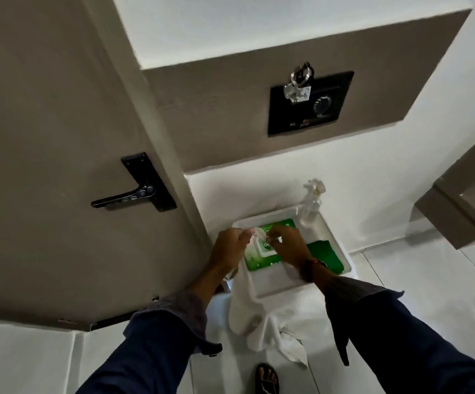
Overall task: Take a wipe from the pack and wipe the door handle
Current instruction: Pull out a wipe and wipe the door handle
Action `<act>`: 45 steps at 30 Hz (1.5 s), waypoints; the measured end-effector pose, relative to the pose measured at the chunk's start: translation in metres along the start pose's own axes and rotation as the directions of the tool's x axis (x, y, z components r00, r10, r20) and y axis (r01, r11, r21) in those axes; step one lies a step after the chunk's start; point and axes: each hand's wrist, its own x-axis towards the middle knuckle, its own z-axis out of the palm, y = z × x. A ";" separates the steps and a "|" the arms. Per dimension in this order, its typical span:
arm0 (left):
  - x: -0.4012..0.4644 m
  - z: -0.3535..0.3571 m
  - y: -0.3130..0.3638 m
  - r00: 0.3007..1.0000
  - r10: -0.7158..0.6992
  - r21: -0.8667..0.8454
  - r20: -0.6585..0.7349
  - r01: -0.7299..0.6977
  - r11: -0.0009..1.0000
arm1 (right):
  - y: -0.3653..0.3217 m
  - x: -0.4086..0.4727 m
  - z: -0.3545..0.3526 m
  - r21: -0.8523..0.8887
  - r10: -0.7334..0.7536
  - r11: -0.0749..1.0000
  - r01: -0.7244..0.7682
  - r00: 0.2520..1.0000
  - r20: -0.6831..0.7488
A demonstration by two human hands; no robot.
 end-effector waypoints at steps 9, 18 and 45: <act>-0.029 -0.104 0.001 0.958 -0.086 -0.328 -0.272 -0.008 0.945 | -0.132 -0.001 0.019 0.232 -0.116 0.966 0.112 0.993 0.003; -0.070 -0.222 -0.025 0.916 -0.063 -0.227 -0.395 -0.031 0.973 | -0.245 -0.015 0.050 0.670 0.020 0.723 -0.168 0.975 0.222; -0.072 -0.248 -0.105 0.685 0.621 0.823 -0.381 -0.054 0.565 | -0.346 0.038 0.116 -0.022 -0.306 0.952 0.305 0.945 -0.114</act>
